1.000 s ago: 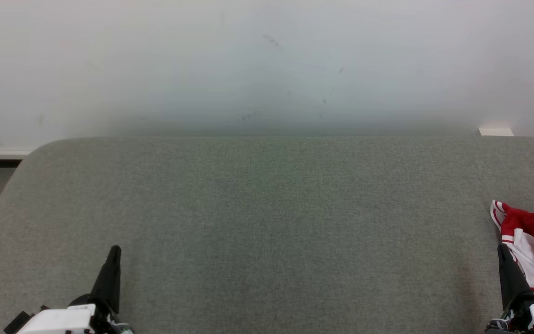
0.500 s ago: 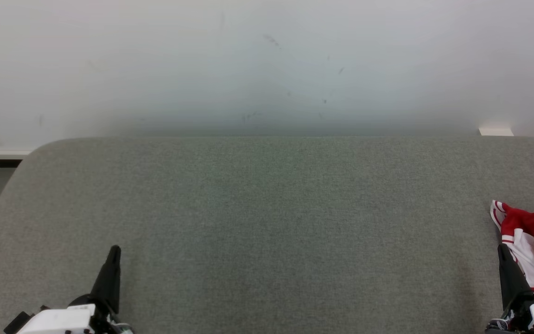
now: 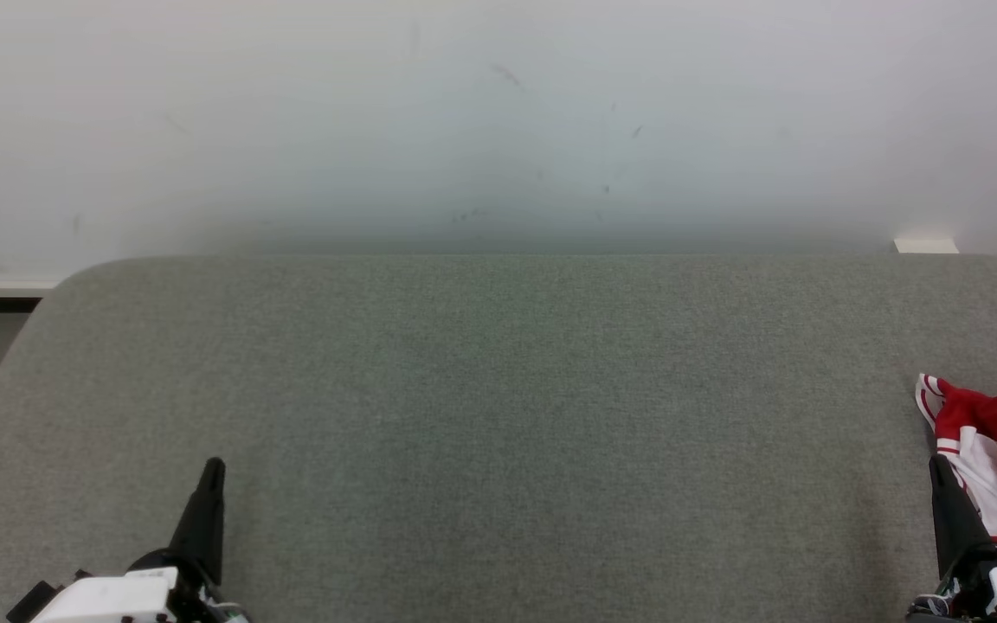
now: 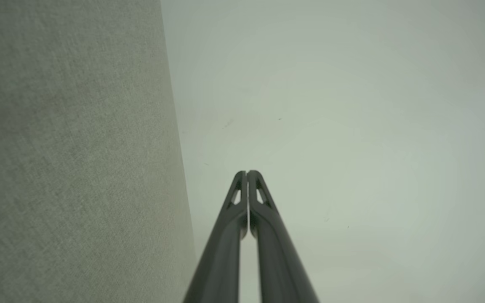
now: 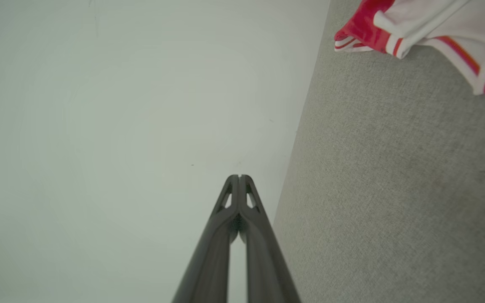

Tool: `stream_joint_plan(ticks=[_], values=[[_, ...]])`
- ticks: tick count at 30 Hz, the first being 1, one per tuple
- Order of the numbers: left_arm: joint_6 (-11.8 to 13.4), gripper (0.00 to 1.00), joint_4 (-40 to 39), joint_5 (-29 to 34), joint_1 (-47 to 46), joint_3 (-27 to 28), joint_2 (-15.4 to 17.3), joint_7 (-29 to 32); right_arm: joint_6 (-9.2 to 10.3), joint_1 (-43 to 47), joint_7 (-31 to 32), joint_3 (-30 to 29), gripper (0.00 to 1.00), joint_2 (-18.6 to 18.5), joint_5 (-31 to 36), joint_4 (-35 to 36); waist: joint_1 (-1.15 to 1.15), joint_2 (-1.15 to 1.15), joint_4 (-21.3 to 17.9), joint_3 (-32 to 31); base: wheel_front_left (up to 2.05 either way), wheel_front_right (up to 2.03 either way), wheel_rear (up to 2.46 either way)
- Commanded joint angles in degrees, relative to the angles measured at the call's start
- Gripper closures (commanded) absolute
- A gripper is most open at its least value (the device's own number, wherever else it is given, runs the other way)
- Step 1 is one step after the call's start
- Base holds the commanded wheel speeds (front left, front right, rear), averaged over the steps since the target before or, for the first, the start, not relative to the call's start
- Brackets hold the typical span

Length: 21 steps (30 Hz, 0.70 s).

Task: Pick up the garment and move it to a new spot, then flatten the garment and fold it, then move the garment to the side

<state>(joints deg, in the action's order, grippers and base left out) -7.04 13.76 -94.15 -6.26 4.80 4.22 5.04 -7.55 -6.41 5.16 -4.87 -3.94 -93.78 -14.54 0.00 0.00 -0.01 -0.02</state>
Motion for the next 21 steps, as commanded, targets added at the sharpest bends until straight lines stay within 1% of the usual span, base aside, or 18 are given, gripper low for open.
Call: stream_joint_plan(ticks=[1,21], values=[[-0.16,1.00,0.02,0.37,-0.36,0.17,-0.10,0.25,0.12,-0.59,0.16,-0.19,1.00,-0.26,0.07,-0.03,0.00,0.00,0.00,0.00,0.00,0.00,0.00],[-0.15,1.00,0.02,0.57,-0.37,0.32,-0.18,0.38,0.12,-0.60,0.22,-0.26,1.00,-0.18,0.19,-0.04,0.00,0.00,0.00,0.00,0.00,0.00,0.00]])
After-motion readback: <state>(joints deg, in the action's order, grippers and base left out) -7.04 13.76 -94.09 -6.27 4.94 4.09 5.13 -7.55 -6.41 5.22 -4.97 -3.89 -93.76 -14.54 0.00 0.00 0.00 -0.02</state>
